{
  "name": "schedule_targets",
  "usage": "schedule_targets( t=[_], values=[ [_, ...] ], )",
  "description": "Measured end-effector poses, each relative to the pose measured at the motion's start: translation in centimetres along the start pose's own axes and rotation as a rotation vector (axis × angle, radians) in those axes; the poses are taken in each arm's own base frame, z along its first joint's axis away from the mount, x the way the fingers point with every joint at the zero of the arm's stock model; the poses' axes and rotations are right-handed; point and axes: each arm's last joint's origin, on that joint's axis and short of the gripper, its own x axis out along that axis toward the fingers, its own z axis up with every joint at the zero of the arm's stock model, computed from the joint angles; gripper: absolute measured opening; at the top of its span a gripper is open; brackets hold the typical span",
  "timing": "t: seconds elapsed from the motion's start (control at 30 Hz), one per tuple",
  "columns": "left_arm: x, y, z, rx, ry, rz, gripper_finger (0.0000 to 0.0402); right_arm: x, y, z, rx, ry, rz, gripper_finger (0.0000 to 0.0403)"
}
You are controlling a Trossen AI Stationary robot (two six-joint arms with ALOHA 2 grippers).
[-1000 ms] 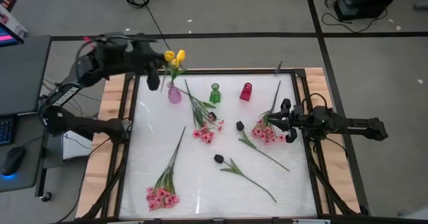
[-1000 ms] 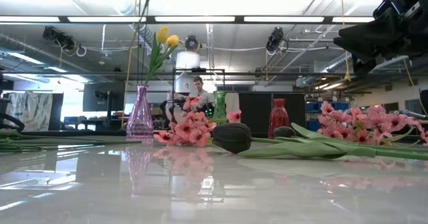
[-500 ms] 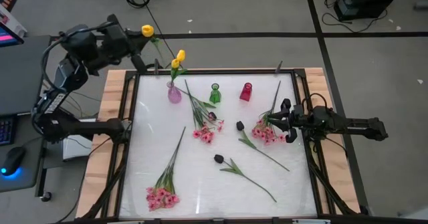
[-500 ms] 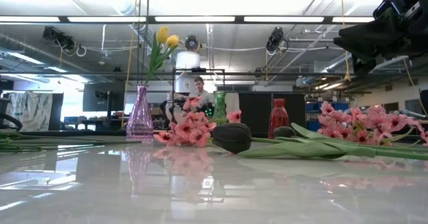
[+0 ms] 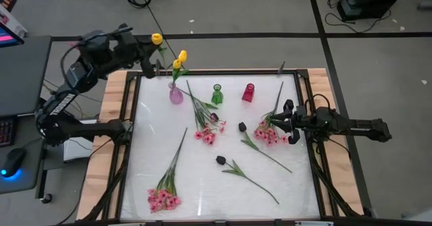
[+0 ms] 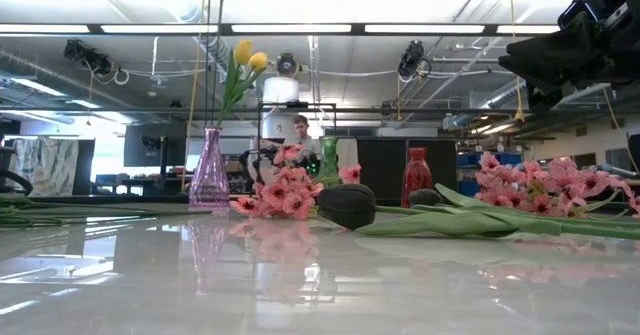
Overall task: Sort flowers into vase by color
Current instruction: Put the yellow flower into the purple vase
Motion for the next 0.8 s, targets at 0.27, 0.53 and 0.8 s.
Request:
schedule_targets(
  t=[0.27, 0.53, 0.8],
  values=[
    [0.2, 0.0, -2.3, -0.040, 0.009, 0.040, 0.0015, 0.0, 0.0, 0.0, 0.000, 0.000, 0.000, 0.0110],
    [-0.2, -0.3, -4.1, -0.081, 0.007, 0.040, 0.0015, 0.0, 0.0, 0.0, 0.000, 0.000, 0.000, 0.0110],
    [0.0, -0.5, -5.2, -0.082, 0.000, 0.043, 0.0015, 0.0, 0.0, 0.0, 0.000, 0.000, 0.000, 0.0110]
  ],
)
